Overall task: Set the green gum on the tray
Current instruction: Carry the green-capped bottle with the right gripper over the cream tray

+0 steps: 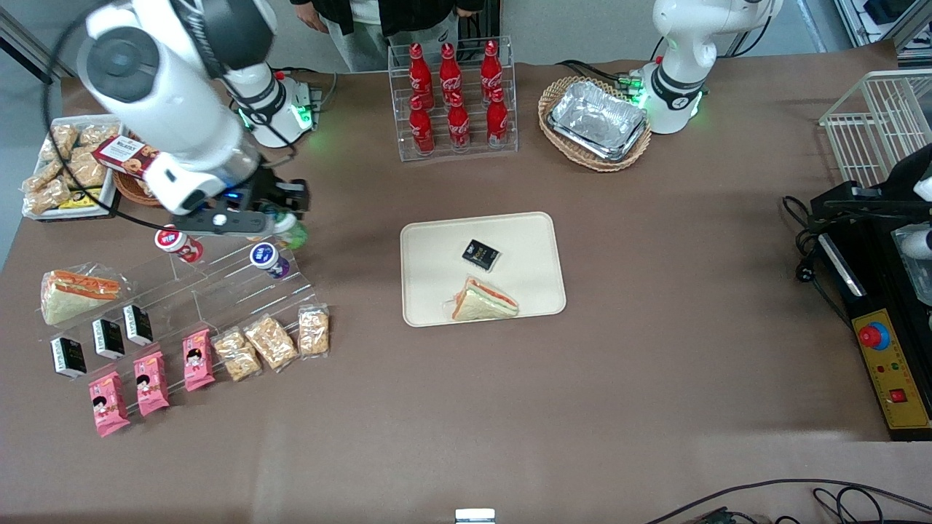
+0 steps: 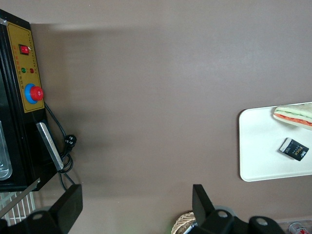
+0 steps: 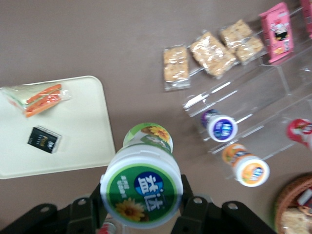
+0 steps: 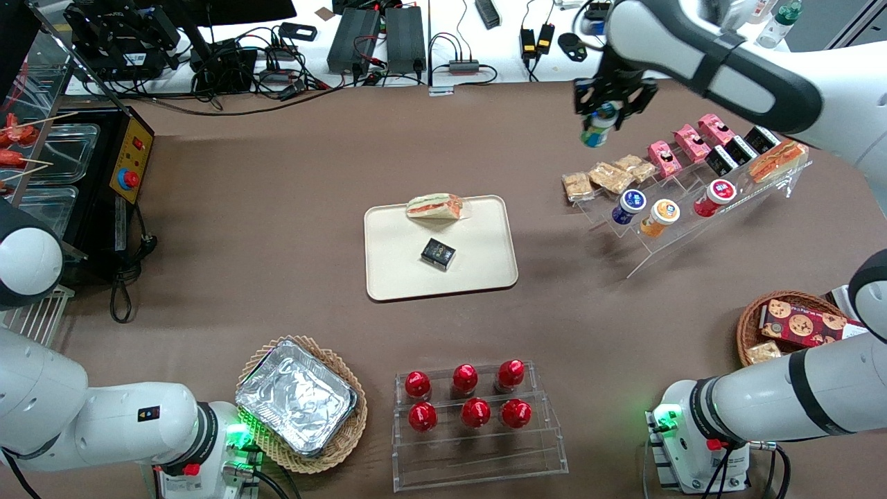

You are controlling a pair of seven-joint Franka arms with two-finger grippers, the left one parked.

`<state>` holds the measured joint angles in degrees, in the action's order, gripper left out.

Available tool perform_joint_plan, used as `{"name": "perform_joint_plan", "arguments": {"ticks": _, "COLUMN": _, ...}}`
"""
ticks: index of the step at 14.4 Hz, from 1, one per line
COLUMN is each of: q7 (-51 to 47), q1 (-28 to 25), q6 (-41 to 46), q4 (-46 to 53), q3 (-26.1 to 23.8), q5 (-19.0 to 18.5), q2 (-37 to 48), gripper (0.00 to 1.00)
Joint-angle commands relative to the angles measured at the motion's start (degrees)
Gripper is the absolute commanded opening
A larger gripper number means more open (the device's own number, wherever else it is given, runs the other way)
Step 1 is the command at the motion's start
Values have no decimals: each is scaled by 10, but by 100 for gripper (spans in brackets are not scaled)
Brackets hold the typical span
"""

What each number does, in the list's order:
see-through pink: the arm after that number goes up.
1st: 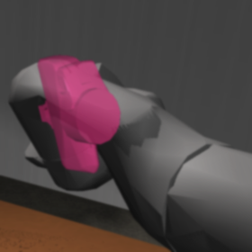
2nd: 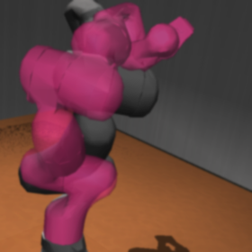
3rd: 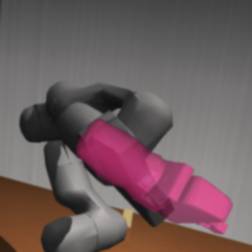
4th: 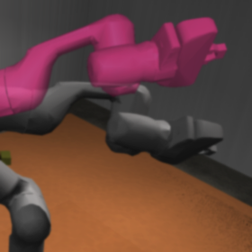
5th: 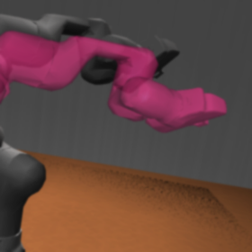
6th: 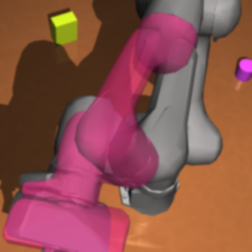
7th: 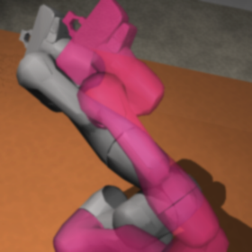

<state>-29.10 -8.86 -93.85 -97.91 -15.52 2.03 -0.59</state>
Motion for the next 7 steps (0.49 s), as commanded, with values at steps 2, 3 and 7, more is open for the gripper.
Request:
{"name": "perform_joint_plan", "arguments": {"ticks": 2, "q7": -82, "q1": -49, "q6": -92, "q4": -32, "q3": -8, "q5": 11, "q2": -42, "gripper": 39}}
{"name": "perform_joint_plan", "arguments": {"ticks": 3, "q7": -98, "q1": -63, "q6": -112, "q4": -39, "q3": -8, "q5": 10, "q2": -49, "gripper": 39}}
{"name": "perform_joint_plan", "arguments": {"ticks": 7, "q7": -117, "q1": -83, "q6": -190, "q4": -77, "q3": -8, "q5": 10, "q2": -84, "gripper": 39}}
